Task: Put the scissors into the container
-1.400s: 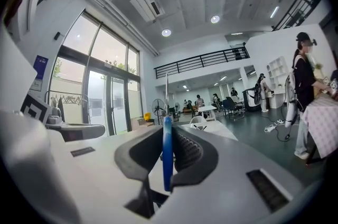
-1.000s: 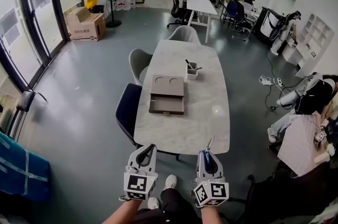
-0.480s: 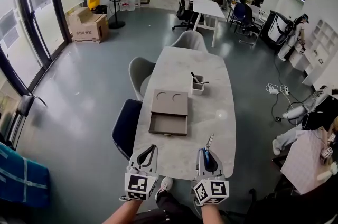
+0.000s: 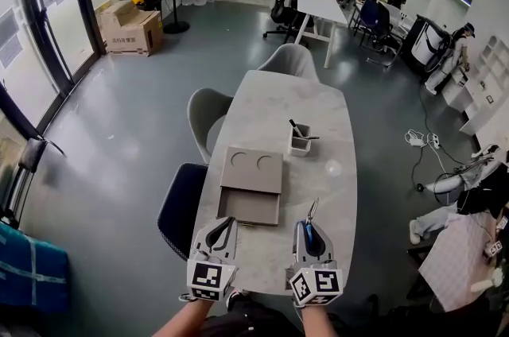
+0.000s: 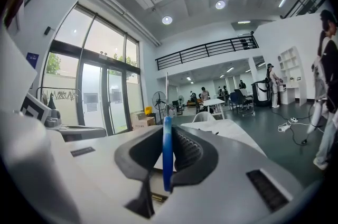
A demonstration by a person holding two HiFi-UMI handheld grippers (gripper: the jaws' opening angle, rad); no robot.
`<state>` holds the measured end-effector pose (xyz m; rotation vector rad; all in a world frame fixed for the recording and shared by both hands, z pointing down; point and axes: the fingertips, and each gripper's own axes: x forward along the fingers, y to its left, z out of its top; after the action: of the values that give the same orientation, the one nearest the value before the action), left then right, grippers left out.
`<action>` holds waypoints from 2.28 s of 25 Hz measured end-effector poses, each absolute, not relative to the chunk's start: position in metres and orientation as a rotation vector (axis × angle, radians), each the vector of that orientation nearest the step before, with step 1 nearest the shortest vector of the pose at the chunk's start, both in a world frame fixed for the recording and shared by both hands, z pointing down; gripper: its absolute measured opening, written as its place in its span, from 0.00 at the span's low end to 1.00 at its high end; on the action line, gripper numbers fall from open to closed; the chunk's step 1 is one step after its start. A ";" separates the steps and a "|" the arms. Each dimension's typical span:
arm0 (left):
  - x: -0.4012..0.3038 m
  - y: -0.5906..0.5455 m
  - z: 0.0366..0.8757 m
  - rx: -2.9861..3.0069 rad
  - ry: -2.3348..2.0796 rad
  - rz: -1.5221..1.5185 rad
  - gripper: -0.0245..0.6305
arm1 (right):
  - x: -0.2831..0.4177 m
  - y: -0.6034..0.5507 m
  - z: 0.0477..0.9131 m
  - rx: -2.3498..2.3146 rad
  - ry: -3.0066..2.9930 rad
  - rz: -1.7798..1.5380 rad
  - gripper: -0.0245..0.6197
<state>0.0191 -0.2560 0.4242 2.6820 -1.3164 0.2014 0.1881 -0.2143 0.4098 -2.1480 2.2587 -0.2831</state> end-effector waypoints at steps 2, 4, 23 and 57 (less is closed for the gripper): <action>0.024 -0.270 0.431 2.670 -1.318 0.212 0.07 | 0.192 -0.229 0.418 -2.144 2.280 -0.301 0.10; 0.028 -0.283 0.438 2.657 -1.322 0.224 0.07 | 0.195 -0.244 0.427 -2.142 2.311 -0.311 0.10; 0.038 -0.341 0.532 2.429 -1.341 0.355 0.07 | 0.146 -0.349 0.542 -2.056 3.295 0.299 0.10; 0.033 -0.368 0.631 2.264 -1.344 0.491 0.07 | 0.104 -0.363 0.746 -1.024 4.270 0.284 0.16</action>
<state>0.0335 -0.3676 0.6313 2.2635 -1.3439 0.4911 0.1036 -0.3627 0.7456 -1.0235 4.2702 0.2840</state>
